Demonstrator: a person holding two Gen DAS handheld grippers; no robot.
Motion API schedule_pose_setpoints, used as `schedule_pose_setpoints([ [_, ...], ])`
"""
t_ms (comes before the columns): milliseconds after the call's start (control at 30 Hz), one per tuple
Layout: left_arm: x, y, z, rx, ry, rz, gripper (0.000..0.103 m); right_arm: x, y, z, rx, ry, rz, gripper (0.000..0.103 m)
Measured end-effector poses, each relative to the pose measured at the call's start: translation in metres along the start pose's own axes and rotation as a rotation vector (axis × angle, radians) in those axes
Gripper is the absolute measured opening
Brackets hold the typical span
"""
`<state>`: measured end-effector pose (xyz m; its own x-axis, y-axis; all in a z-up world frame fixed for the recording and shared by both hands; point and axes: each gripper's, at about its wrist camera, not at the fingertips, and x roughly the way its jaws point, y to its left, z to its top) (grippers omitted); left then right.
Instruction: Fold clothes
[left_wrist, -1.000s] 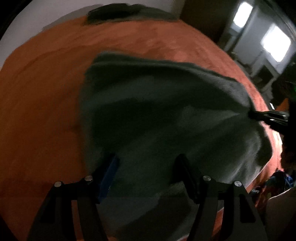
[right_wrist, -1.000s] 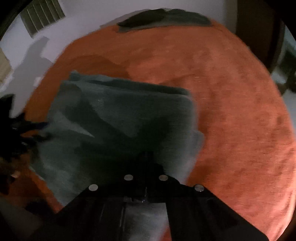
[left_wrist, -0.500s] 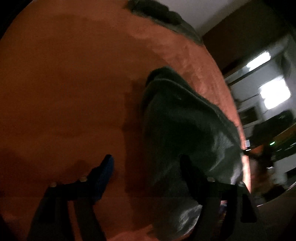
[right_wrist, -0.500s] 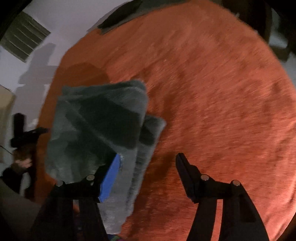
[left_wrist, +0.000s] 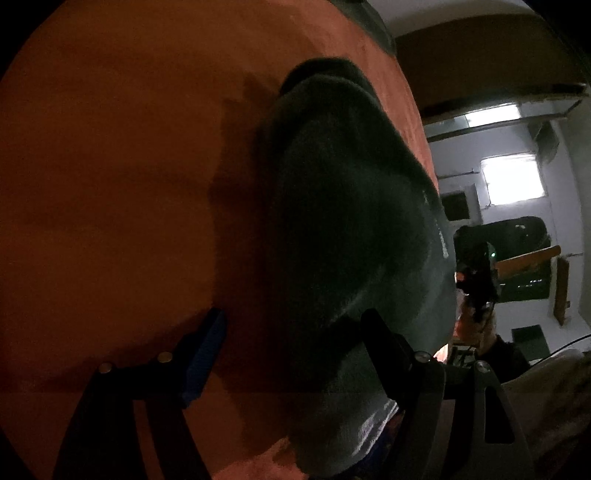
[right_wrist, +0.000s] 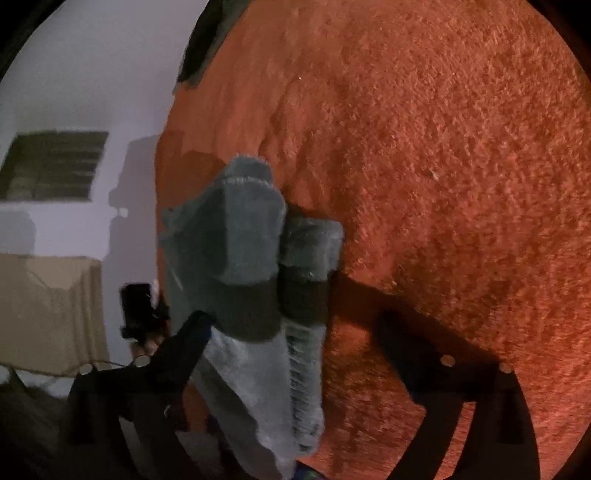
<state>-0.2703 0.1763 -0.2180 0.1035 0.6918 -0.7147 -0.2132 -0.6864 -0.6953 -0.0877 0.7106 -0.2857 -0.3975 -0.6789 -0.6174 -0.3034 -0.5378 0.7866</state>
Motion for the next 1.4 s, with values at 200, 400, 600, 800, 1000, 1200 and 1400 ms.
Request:
schedule_pose_setpoints([
  [200, 0.01, 0.003, 0.008, -0.05, -0.038, -0.082, 0.076, 0.023, 0.016, 0.006, -0.002, 0.039, 0.037, 0.1],
  [400, 0.01, -0.002, 0.013, -0.02, -0.108, -0.096, 0.055, 0.036, 0.032, -0.007, -0.061, 0.063, 0.074, 0.099],
  [600, 0.018, 0.017, 0.024, -0.115, -0.045, -0.196, 0.061, 0.029, 0.02, -0.011, -0.054, 0.092, 0.075, 0.079],
  [800, 0.027, 0.021, 0.025, -0.144, 0.07, -0.301, 0.072, 0.031, 0.014, -0.007, -0.04, 0.189, 0.15, 0.092],
  [1000, 0.039, 0.01, 0.025, -0.121, 0.103, -0.323, 0.074, 0.042, 0.024, -0.009, -0.055, 0.193, 0.127, 0.093],
  [1200, 0.046, 0.011, 0.02, -0.066, 0.08, -0.307, 0.074, 0.062, 0.047, -0.011, -0.131, 0.196, 0.009, 0.093],
  [1400, 0.038, -0.006, 0.015, -0.075, -0.019, -0.295, 0.043, 0.052, 0.037, -0.013, -0.086, 0.168, 0.05, 0.062],
])
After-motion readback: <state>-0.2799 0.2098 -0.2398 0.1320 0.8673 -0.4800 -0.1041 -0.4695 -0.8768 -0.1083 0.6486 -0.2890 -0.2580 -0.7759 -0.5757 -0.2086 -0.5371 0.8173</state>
